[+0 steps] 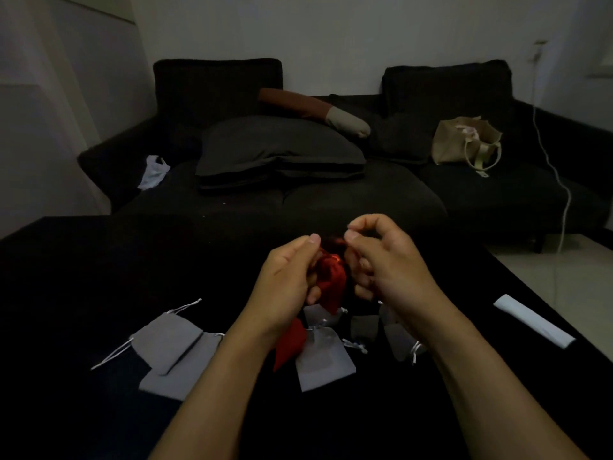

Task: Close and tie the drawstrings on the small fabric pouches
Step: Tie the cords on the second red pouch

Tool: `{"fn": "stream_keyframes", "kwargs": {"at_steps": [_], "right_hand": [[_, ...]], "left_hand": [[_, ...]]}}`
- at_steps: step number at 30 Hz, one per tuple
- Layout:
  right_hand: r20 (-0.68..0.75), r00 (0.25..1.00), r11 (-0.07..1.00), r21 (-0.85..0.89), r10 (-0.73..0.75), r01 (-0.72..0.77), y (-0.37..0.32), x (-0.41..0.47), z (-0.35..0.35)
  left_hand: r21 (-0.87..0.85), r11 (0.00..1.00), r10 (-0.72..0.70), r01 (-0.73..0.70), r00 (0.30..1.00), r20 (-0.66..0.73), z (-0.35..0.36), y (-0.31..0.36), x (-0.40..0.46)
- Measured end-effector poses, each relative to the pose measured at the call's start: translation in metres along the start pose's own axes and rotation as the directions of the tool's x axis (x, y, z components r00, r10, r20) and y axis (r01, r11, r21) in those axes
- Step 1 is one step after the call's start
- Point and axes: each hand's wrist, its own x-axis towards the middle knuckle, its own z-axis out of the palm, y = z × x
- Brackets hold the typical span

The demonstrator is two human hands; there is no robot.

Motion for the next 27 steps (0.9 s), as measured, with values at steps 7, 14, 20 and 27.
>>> {"fn": "stream_keyframes", "kwargs": {"at_steps": [7,14,20,27], "right_hand": [[0.124,0.980,0.704,-0.683,-0.153,0.196,0.005,-0.002,-0.012],[0.183,0.982,0.855,-0.503,-0.036,0.125,0.005,0.001,-0.005],[0.172,0.959,0.770,-0.572,-0.224,0.283,0.003,0.001,-0.009],[0.113,0.936,0.783,-0.520,-0.332,0.340,-0.002,-0.002,-0.009]], "left_hand": [[0.224,0.971,0.103,-0.082,0.991,-0.081,-0.013,-0.004,0.005],[-0.058,0.998,0.014,-0.017,0.998,-0.054,-0.009,0.006,-0.002],[0.038,0.998,-0.037,0.040,0.995,-0.093,-0.013,0.004,-0.002],[0.231,0.972,0.049,-0.055,0.998,0.029,-0.024,0.003,-0.003]]}}
